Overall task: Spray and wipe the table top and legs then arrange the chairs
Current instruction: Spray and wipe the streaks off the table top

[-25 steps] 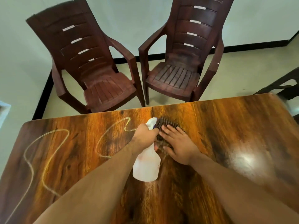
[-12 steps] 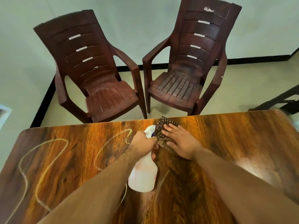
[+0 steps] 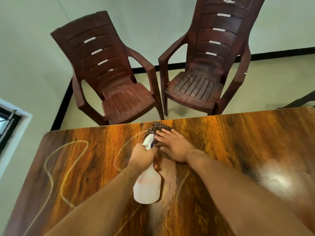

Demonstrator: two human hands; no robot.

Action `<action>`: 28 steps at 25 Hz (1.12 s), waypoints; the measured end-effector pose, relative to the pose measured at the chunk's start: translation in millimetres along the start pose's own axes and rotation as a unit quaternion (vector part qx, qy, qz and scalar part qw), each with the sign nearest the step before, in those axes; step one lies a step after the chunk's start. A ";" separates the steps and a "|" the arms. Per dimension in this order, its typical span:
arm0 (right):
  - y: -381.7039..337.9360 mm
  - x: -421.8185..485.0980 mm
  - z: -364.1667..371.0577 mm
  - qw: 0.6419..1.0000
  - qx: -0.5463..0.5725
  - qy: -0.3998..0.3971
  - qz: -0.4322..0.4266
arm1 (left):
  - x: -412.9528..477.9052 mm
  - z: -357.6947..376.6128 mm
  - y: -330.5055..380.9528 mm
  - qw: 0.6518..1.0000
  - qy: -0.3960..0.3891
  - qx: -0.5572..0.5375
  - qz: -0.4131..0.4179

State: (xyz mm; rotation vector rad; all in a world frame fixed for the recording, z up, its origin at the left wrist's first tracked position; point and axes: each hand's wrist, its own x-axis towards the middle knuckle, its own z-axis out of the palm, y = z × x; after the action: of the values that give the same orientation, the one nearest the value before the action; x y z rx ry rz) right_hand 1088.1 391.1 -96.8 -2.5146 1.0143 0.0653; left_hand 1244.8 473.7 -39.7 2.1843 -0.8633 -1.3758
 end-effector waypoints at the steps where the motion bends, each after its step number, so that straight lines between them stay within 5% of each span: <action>1: 14.0 -10.2 -0.6 0.999 0.006 0.023 0.036 | -1.4 -2.6 -7.2 1.000 -0.007 -0.001 -0.008; 4: 43.1 -15.8 -10.7 0.952 0.043 0.086 0.291 | -9.3 -1.4 -19.0 1.000 -0.025 0.014 0.010; 5: 33.3 -12.3 -8.6 0.943 0.044 0.088 0.317 | -13.5 0.7 -19.7 0.999 -0.030 0.020 0.029; 10: -23.3 -79.9 28.0 0.993 0.058 0.061 0.078 | -38.1 10.0 -29.1 0.996 -0.058 0.023 0.059; 14: -5.2 -106.2 22.2 0.925 0.080 0.105 0.357 | -62.9 15.0 -38.0 0.996 -0.072 0.031 0.049; 15: -18.8 -108.5 25.7 0.928 0.080 0.104 0.347 | -71.3 16.3 -39.1 0.996 -0.075 0.025 0.049; 19: -65.3 -166.2 54.7 0.996 0.053 0.017 0.069 | -98.2 24.5 -48.9 0.996 -0.055 0.033 0.054; 21: -48.9 -183.6 55.6 0.990 0.056 0.028 0.125 | -107.0 25.5 -58.2 0.996 -0.075 0.036 0.045; 24: -57.3 -167.1 45.8 0.917 0.102 0.089 0.374 | -116.8 26.0 -70.2 0.995 -0.082 0.042 0.039; 28: -105.0 -201.5 62.6 0.985 0.068 0.031 0.158 | -140.0 29.6 -77.3 0.991 -0.087 0.078 0.070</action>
State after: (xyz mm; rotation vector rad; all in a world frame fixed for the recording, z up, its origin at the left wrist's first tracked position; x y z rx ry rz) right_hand 1018.3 615.2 -74.9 -2.2270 1.3882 0.0106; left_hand 1195.0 625.8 -10.7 2.0902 -1.2016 -1.4905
